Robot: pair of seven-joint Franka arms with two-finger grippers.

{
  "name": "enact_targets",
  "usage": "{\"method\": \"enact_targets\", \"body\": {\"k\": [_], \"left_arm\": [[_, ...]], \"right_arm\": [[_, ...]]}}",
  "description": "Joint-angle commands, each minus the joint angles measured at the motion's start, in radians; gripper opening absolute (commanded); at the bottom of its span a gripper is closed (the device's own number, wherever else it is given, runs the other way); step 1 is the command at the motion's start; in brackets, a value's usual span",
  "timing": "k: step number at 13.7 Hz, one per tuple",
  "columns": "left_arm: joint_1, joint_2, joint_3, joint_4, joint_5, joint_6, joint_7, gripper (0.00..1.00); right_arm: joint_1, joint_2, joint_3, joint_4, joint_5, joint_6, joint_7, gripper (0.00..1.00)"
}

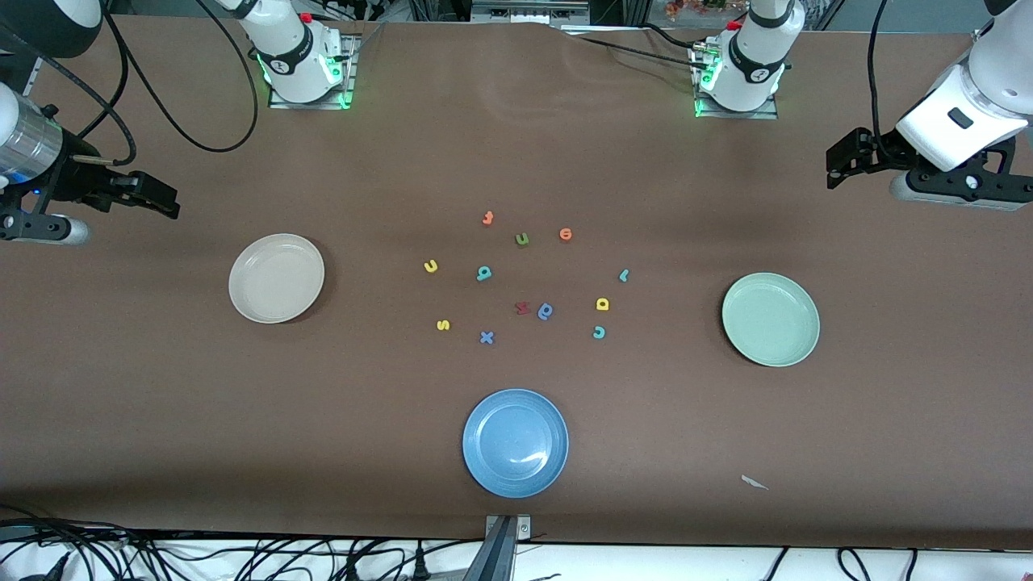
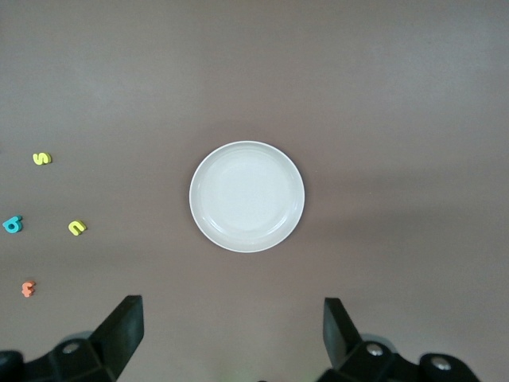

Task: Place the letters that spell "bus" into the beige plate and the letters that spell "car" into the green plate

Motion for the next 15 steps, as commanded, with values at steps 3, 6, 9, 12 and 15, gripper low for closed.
{"method": "enact_targets", "body": {"k": [3,6,9,12,15], "left_arm": [[0.006,0.012,0.003,0.028,-0.017,-0.022,0.027,1.0],[0.006,0.012,0.003,0.028,-0.017,-0.022,0.027,1.0],[0.006,0.012,0.003,0.028,-0.017,-0.022,0.027,1.0],[0.006,0.012,0.003,0.028,-0.017,-0.022,0.027,1.0],[0.006,0.012,0.003,0.028,-0.017,-0.022,0.027,1.0]], "right_arm": [[-0.012,-0.004,0.004,0.014,0.023,-0.021,-0.017,1.0],[-0.012,-0.006,0.004,0.014,0.023,-0.021,-0.014,1.0],[-0.012,-0.004,0.004,0.014,0.041,-0.021,-0.014,1.0],[-0.012,-0.004,0.004,0.011,0.043,-0.021,-0.009,1.0],[-0.012,-0.004,0.005,0.011,0.043,-0.021,-0.008,1.0]]}}
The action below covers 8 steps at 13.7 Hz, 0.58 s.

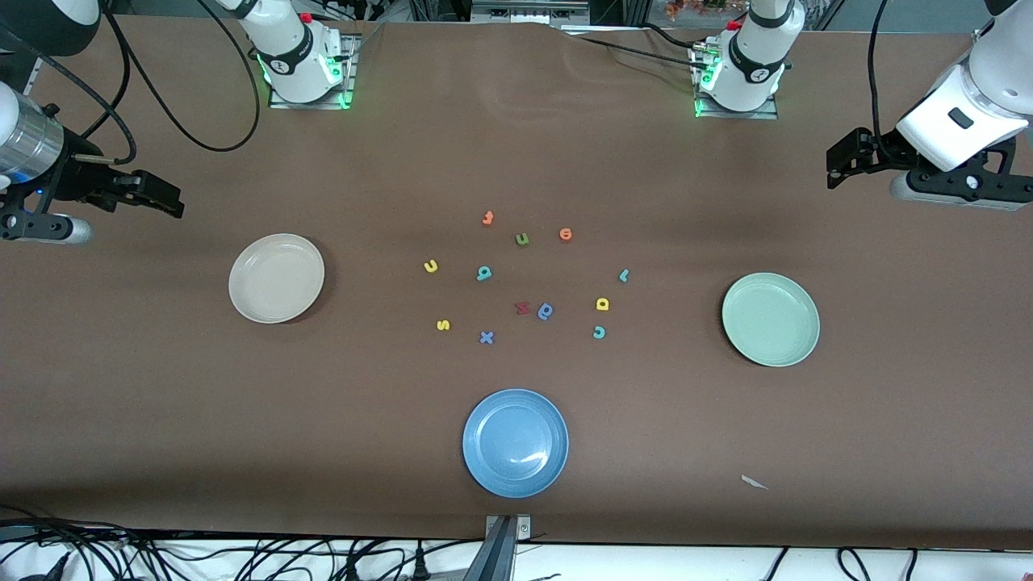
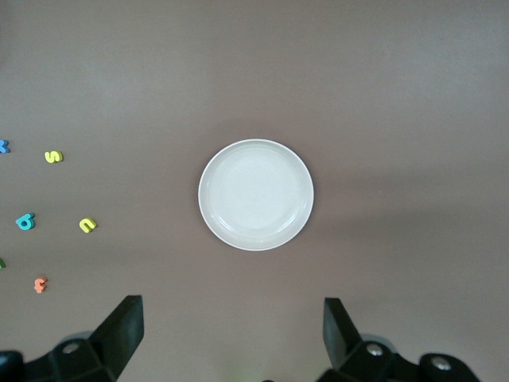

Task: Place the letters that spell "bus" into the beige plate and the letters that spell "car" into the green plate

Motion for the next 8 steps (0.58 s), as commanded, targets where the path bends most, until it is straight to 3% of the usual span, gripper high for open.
{"method": "enact_targets", "body": {"k": [1,8], "left_arm": [[0.006,0.012,0.002,0.028,-0.017,-0.022,0.027,1.0],[0.006,0.012,0.002,0.028,-0.017,-0.022,0.029,1.0]], "right_arm": [[-0.012,-0.004,0.004,0.011,0.021,-0.019,-0.008,1.0],[-0.012,-0.003,0.004,0.011,0.021,-0.019,0.0,1.0]]}}
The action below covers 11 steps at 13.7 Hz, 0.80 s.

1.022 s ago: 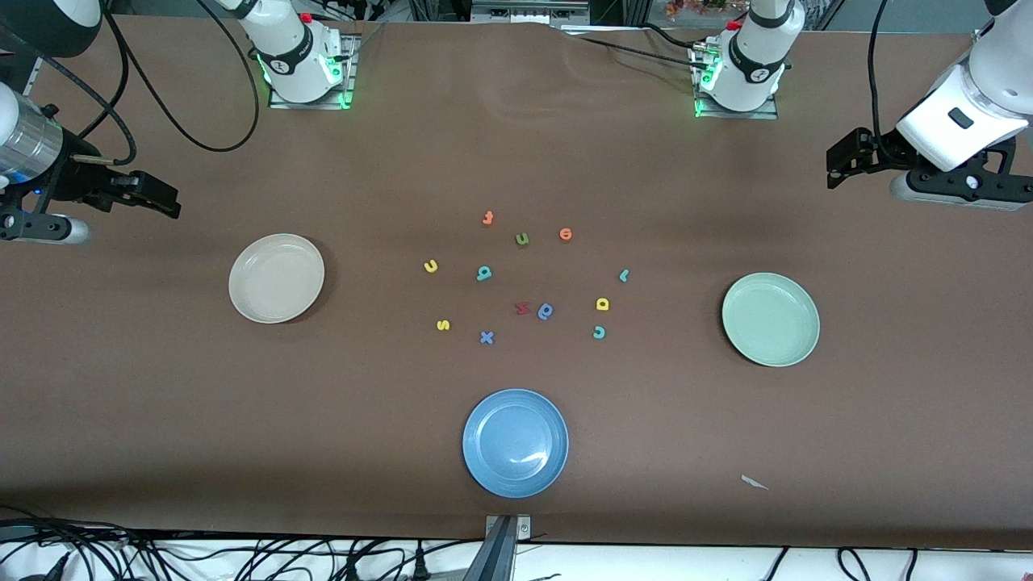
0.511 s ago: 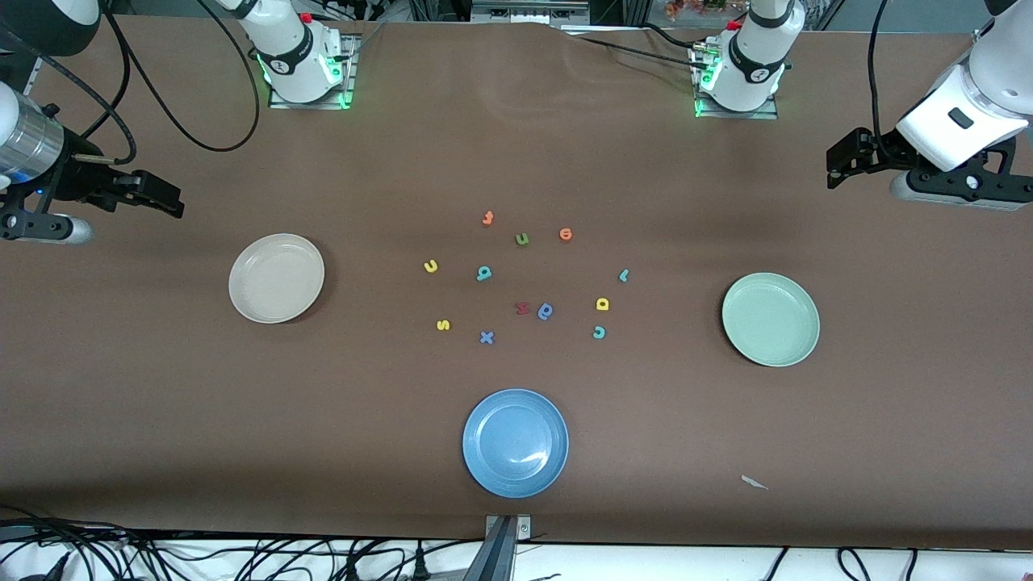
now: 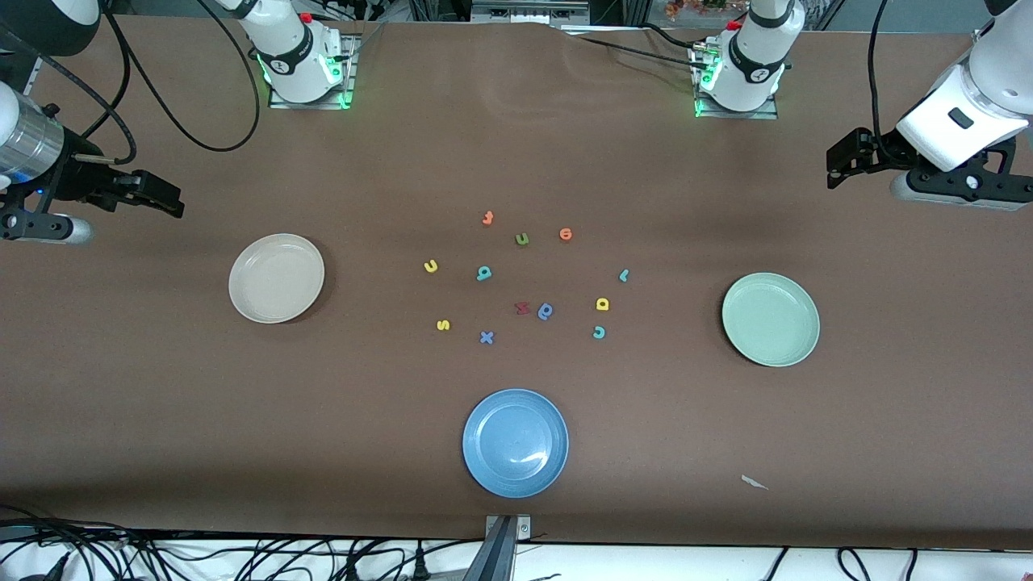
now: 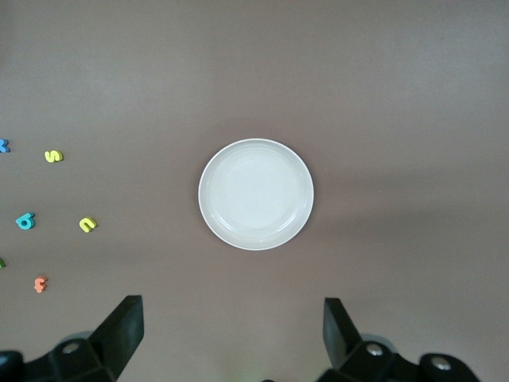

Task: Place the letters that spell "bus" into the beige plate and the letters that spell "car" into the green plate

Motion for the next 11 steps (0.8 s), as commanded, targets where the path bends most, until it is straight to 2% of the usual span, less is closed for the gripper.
{"method": "enact_targets", "body": {"k": [1,11], "left_arm": [[0.006,0.012,0.002,0.028,-0.017,-0.022,0.029,1.0],[0.006,0.012,0.002,0.028,-0.017,-0.022,0.029,1.0]], "right_arm": [[-0.012,-0.004,0.005,0.011,0.021,-0.019,0.001,1.0],[-0.012,-0.003,0.005,0.011,0.021,-0.018,-0.008,1.0]]}}
